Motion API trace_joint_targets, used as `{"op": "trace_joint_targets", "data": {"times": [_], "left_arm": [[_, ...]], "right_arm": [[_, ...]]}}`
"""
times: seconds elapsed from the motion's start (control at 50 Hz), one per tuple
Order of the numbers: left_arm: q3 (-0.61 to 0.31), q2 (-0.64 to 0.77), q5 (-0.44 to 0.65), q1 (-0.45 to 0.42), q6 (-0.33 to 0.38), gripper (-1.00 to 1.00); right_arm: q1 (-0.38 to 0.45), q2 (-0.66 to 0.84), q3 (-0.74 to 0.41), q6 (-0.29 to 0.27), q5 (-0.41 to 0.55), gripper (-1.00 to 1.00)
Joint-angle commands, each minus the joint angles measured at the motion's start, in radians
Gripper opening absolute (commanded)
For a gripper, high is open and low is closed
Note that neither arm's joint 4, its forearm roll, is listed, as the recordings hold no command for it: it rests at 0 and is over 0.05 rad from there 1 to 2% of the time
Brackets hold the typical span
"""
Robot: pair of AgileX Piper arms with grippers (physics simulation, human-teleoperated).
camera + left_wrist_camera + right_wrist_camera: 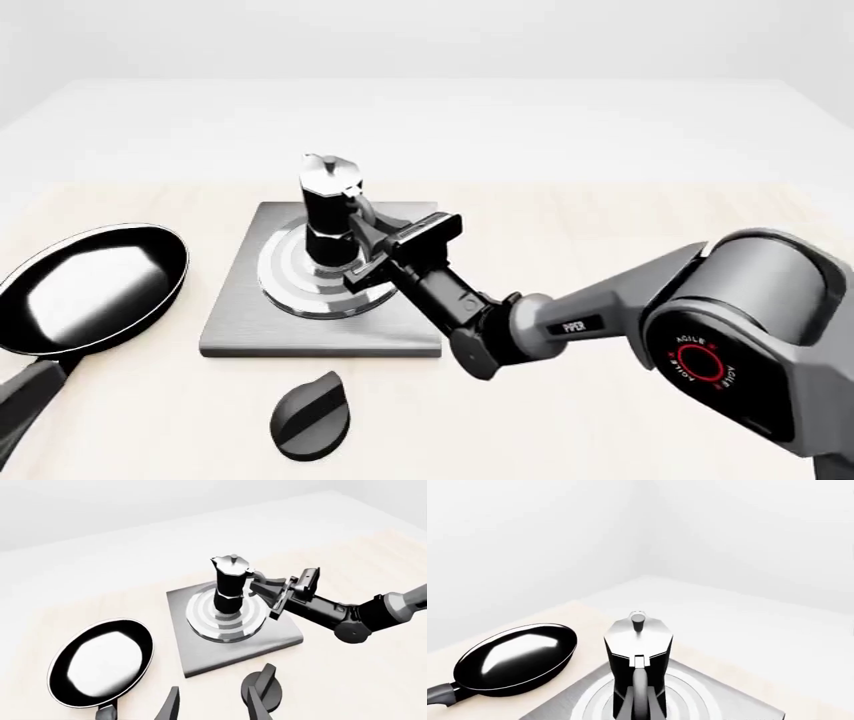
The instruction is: Turn on the stove and put the moka pot on it.
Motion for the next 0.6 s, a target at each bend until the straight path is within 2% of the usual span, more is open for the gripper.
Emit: {"op": "trace_joint_targets", "data": {"times": [0.02,0.56,0.58,0.6], "left_arm": [[0.009,0.014,-0.010,0.001,-0.003,1.00],[0.035,0.032,-0.052,0.003,0.002,1.00],[0.035,0.032,-0.053,0.004,0.001,1.00],[0.036,0.031,-0.054,0.003,0.004,1.00]], "right_arm": [[-0.011,0.031,-0.042,0.015,-0.001,-1.00],[-0.011,0.122,-0.105,0.013,0.043,-1.00],[-0.010,0.121,-0.105,0.011,0.046,1.00],[-0.008,0.119,-0.103,0.013,0.046,1.00]]}}
